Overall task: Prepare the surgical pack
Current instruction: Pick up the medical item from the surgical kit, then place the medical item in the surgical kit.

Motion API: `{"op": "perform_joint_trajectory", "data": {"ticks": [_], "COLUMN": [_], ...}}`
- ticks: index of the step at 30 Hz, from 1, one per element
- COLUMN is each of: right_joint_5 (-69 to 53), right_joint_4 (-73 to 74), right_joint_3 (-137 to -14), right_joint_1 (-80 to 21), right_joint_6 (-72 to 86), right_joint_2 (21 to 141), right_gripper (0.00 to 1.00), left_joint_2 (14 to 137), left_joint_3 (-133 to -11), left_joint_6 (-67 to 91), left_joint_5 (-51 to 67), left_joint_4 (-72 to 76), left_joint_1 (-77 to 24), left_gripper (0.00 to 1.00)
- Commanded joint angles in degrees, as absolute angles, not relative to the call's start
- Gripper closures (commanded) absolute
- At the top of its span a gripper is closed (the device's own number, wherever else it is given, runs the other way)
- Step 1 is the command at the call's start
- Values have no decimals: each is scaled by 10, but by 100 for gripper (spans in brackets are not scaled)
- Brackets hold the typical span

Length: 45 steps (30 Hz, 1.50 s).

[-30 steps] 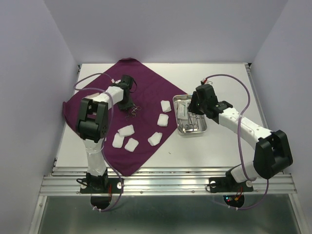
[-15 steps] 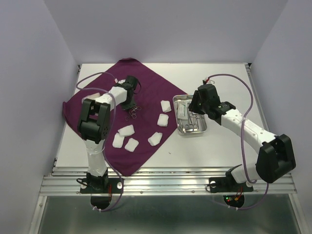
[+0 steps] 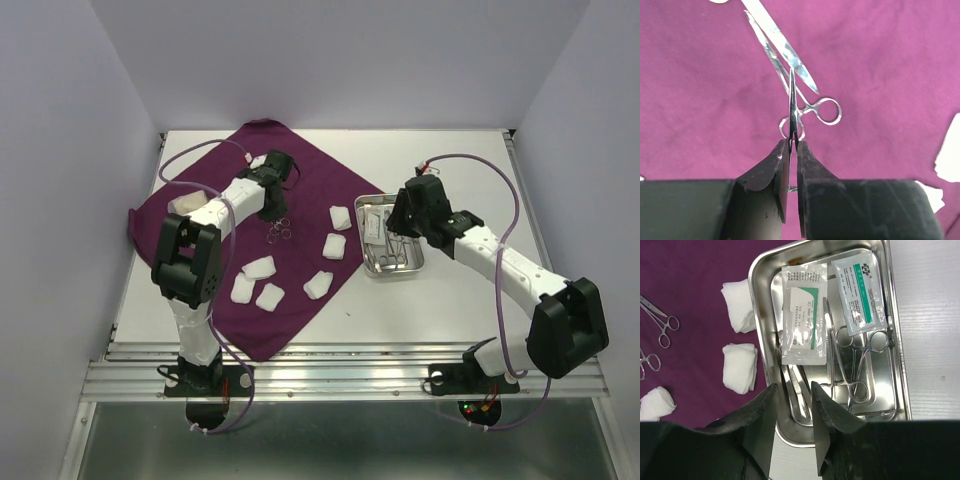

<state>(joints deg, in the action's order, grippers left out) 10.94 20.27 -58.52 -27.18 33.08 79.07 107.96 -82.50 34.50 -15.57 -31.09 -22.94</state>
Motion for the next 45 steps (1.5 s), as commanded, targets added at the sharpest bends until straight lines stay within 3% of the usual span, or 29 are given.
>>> {"op": "perform_joint_trajectory", "data": {"ticks": [1,9,11,12,16,24,32,45], "right_joint_5": [115,112,119,121,141,167,171,147], "right_joint_4": [203,207,211,213,219,215,264,308], "right_joint_3": [-579,-591,-599,-601,-620,-709,-871,-1077], "right_joint_1": [-277,-288,-301,-310,-343,-399,-448,-471], "right_joint_6": [337,344,345,345,344,320,283,279], "right_joint_2": [765,768,773,774,796,901,1063,1275], "right_gripper": [62,62,62,62,62,61,57,55], "left_joint_2": [1070,1135,1157,1162,1151,1031,875,808], "left_joint_3": [-837,-888,-896,-903,-904,-881,-773,-743], "left_joint_6": [338,345,343,342,339,327,297,273], "left_joint_5": [-141,-113,-100,-98,-105,-167,-149,-134], "left_joint_4": [-313,-300,-299,-299,-302,-336,-323,-347], "left_joint_1": [-246,-287,-288,-288,-289,-263,-152,-122], "left_gripper": [100,100,84,68,48,47,47,47]}}
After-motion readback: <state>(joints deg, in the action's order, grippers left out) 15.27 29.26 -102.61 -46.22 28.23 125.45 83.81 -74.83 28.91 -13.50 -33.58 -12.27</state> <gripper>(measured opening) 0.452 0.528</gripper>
